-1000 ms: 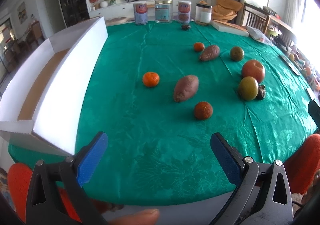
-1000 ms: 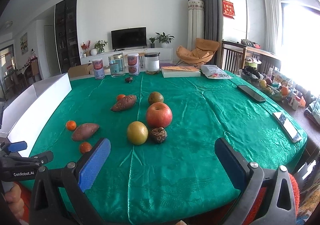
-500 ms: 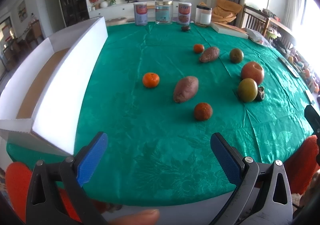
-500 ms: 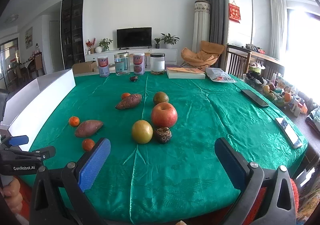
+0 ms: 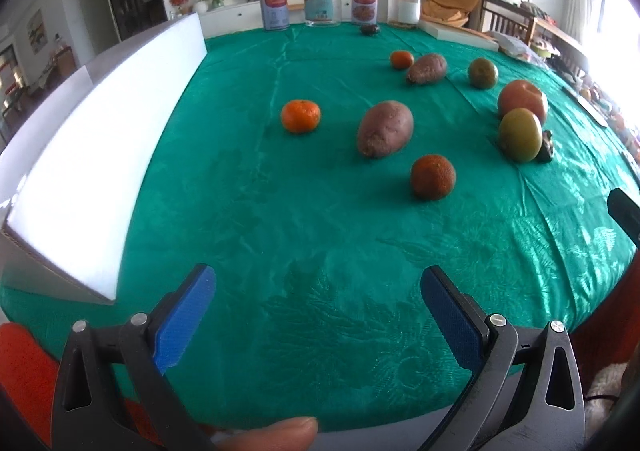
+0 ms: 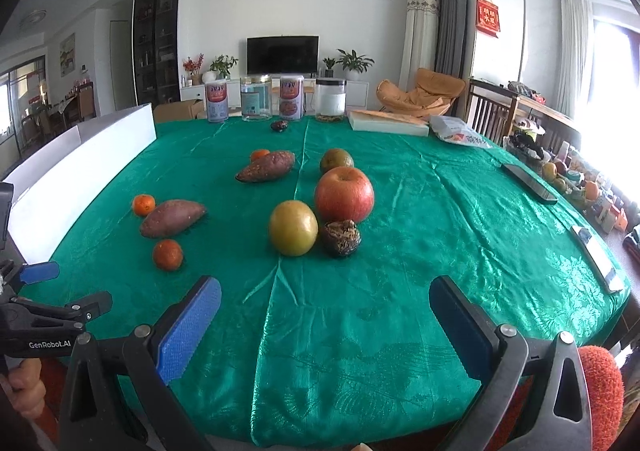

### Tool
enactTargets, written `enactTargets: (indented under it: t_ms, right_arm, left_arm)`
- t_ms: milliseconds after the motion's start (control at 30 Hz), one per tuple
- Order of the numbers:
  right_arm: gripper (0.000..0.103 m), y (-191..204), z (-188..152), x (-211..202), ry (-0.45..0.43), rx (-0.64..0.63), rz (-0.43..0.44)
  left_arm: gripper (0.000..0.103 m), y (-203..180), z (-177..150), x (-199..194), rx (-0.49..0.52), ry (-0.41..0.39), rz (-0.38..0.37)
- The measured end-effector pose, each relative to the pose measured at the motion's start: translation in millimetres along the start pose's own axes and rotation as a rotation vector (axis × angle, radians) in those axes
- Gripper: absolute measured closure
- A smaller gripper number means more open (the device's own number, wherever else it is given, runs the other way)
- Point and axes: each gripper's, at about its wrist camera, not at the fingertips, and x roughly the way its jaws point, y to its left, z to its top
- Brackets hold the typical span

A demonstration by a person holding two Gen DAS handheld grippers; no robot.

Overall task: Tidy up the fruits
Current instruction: 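Move the left tool toward the orange tangerine on the green table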

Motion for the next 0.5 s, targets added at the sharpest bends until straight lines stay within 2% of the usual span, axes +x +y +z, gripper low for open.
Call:
enactTargets:
  t_ms: [100,200,367,500]
  right_arm:
    - [0.000,3,-8,18,0.072,-0.005,0.021]
    - [0.000,2,-13,34,0.119,0.003,0.017]
    - [0.000,3,-15,53,0.142,-0.008,-0.011]
    - [0.000,6,-19,62,0.172,-0.024,-0.012]
  left_arm:
    - [0.001,-2,-1,10,0.011,0.025,0.009]
    - [0.001,-4,2,12,0.019,0.016,0.004]
    - [0.000,2,4,19,-0.023,0.031,-0.046]
    - [0.000,5,3,18,-0.024,0.021,-0.041]
